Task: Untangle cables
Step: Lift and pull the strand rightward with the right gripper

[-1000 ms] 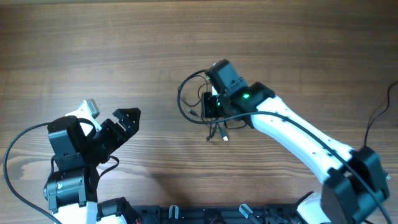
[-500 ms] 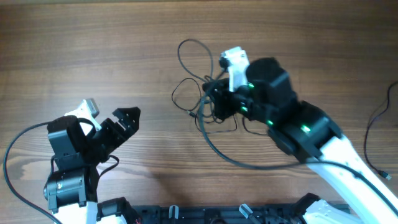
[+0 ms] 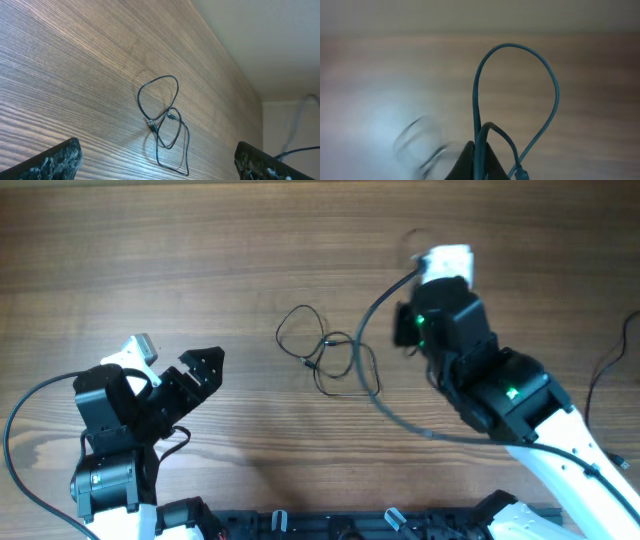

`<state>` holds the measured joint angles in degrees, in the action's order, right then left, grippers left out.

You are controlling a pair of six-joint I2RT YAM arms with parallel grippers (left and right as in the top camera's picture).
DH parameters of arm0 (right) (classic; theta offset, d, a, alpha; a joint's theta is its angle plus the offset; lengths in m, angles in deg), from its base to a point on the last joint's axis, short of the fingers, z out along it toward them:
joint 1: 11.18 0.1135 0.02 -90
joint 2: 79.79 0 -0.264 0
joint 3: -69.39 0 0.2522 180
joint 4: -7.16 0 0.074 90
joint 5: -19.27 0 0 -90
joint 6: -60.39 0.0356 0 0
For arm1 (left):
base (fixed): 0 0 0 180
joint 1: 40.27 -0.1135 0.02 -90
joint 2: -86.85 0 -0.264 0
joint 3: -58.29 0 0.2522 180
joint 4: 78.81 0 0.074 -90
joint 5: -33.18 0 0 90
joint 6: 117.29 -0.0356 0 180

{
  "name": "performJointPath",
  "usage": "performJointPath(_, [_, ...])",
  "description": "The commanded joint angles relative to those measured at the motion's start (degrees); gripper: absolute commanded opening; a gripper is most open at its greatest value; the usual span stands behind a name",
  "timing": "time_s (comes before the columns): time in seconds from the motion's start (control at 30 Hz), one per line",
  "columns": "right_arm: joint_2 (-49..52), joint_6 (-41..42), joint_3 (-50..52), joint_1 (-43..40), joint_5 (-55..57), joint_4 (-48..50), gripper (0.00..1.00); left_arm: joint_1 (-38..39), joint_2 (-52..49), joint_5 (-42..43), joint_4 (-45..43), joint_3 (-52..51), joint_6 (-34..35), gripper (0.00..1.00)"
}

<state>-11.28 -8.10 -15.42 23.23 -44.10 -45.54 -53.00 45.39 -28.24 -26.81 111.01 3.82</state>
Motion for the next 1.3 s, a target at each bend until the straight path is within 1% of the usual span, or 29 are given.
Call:
performJointPath(0.0, [0.09,-0.48,-0.2,-5.11,22.69,2.08,0.04,-0.26,0.04,0.92,-0.02,0.33,-0.7,1.0])
performJointPath(0.03, [0.44,-0.52,-0.2,-8.11,23.98,3.72,0.04,-0.26,0.04,0.92,-0.02,0.33,-0.7,1.0])
performJointPath(0.07, [1.25,-0.61,-0.2,-13.77,23.56,7.19,0.04,-0.26,0.04,0.9,-0.04,0.33,-0.7,1.0])
performJointPath(0.17, [2.84,-3.45,-0.2,-22.23,20.26,12.72,0.04,-0.26,0.04,0.92,-0.04,0.33,-0.7,1.0])
performJointPath(0.2, [4.24,-5.97,-0.2,-26.32,16.98,16.24,0.04,-0.26,0.04,0.92,-0.04,0.33,-0.7,1.0])
performJointPath(0.3, [9.01,-12.2,-0.2,-35.1,8.09,25.68,0.04,-0.24,0.04,0.92,-0.04,0.33,-0.7,1.0])
performJointPath(0.47, [19.56,-17.42,-0.2,-45.53,-3.63,39.8,0.04,-0.26,0.04,0.92,-0.04,0.33,-0.7,1.0])
performJointPath(0.57, [27.45,-23.45,-0.2,-49.59,-12.0,48.39,0.04,-0.26,0.04,0.92,-0.02,0.33,-0.7,1.0])
performJointPath(0.63, [33.73,-26.01,-0.2,-51.49,-15.15,54.45,0.04,-0.26,0.04,0.92,-0.04,0.33,-0.7,1.0])
performJointPath(0.77, [44.74,-25.81,-0.37,-53.9,-14.45,64.74,0.04,-0.24,0.04,0.9,-0.04,0.33,-0.7,1.0])
performJointPath(0.83, [49.11,-25.83,-1.03,-54.82,-14.43,68.35,0.04,-0.26,0.04,0.92,-0.02,0.33,-0.7,1.0])
performJointPath(0.93, [54.88,-25.83,-3.87,-56.74,-14.25,69.31,0.04,-0.26,0.04,0.92,-0.02,0.33,-0.7,1.0])
performJointPath(1.07, [57.77,-25.53,-6.56,-58.82,-14.27,69.59,0.05,-0.26,0.04,0.9,-0.04,0.33,-0.7,1.0])
performJointPath(1.1, [57.77,-24.09,-6.93,-59.23,-14.27,69.53,0.11,-0.26,0.04,0.92,-0.02,0.33,-0.7,1.0])
performJointPath(1.13, [57.77,-22.51,-6.97,-59.58,-14.73,69.7,0.39,-0.26,0.04,0.92,-0.04,0.33,-0.7,1.0])
performJointPath(1.17, [57.64,-22.08,-7.04,-59.82,-15.85,69.83,0.55,-0.26,0.04,0.92,-0.02,0.33,-0.7,1.0])
performJointPath(1.23, [57.24,-22.12,-7.13,-59.89,-18.86,69.55,1.0,-0.26,0.04,0.9,-0.04,0.33,-0.7,1.0])
performJointPath(1.27, [56.96,-21.99,-7.13,-59.76,-20.28,69.24,1.0,-0.26,0.04,0.9,-0.04,0.33,-0.7,1.0])
